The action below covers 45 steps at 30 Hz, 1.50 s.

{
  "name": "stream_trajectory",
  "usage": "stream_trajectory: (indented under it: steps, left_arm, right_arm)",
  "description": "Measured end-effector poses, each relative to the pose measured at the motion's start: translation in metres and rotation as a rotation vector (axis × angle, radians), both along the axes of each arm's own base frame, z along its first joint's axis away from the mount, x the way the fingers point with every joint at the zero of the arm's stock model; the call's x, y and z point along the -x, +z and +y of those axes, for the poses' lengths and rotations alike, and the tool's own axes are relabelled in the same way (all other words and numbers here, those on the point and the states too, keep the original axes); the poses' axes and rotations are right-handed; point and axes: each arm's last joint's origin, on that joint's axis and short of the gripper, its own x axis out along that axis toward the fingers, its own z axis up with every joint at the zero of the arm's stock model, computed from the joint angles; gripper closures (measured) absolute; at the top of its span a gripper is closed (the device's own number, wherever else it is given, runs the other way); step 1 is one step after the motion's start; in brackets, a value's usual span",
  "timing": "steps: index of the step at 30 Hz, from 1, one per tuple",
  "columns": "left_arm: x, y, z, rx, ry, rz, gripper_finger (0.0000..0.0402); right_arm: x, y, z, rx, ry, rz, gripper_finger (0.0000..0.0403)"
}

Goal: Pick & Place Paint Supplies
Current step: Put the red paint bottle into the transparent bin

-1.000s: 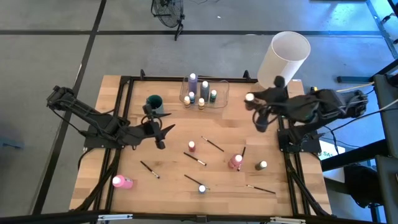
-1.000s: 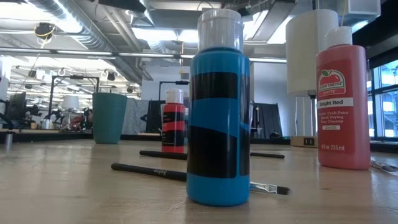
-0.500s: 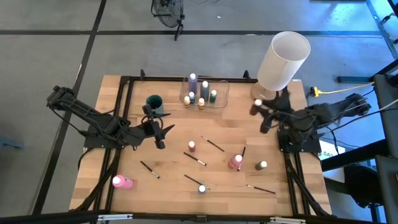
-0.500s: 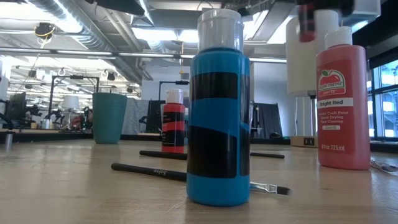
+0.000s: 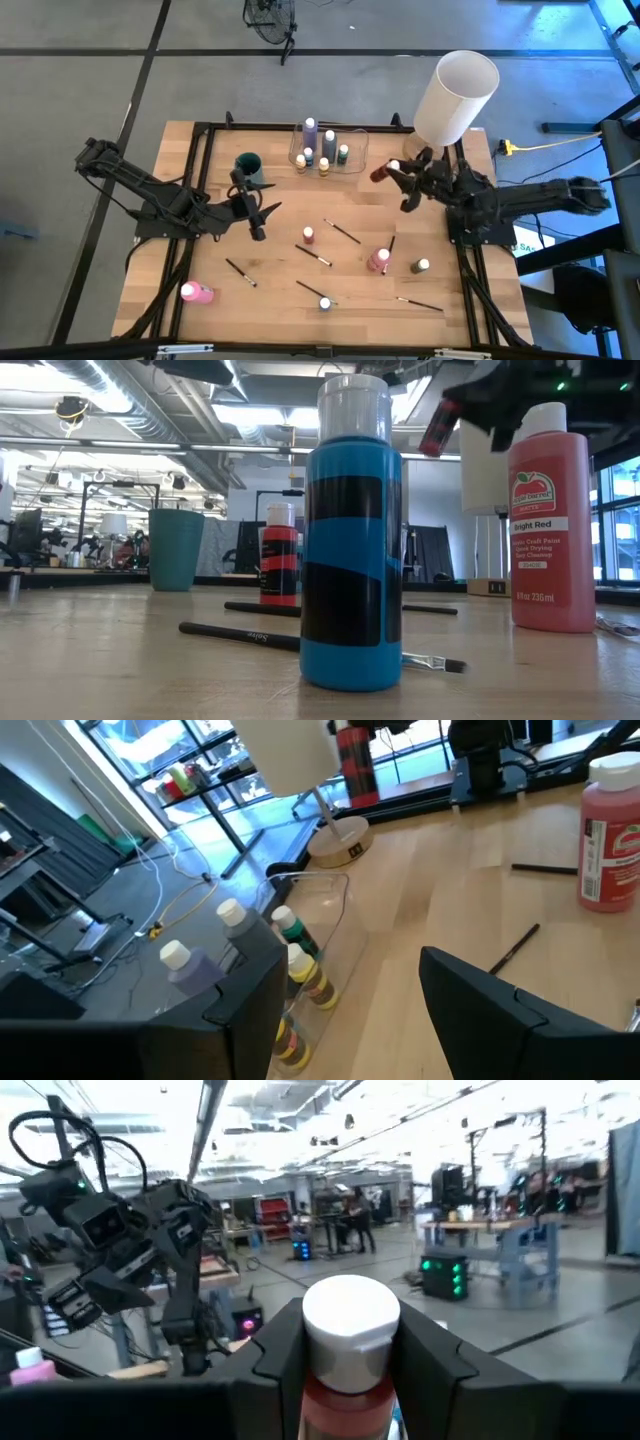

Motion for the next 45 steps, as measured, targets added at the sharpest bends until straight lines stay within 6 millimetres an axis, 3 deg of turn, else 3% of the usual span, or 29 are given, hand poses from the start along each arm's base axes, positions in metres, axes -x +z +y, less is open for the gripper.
stream_trajectory:
  steps: [19,29,45]
  left_arm:
    - [0.0,-0.001,0.0,0.023,0.003,-0.007,0.0178]
    - [0.0,-0.001,0.0,0.024,0.001,-0.001,0.0178]
    - [0.0,-0.001,0.0,0.025,0.001,-0.001,0.0178]
  right_arm:
    - [-0.079,-0.015,-0.06,-0.027,0.04,0.125,0.0289]
    - [-0.088,-0.046,-0.083,-0.113,-0.016,0.226,0.0289]
    - [-0.107,-0.08,-0.097,-0.156,-0.034,0.316,0.0289]
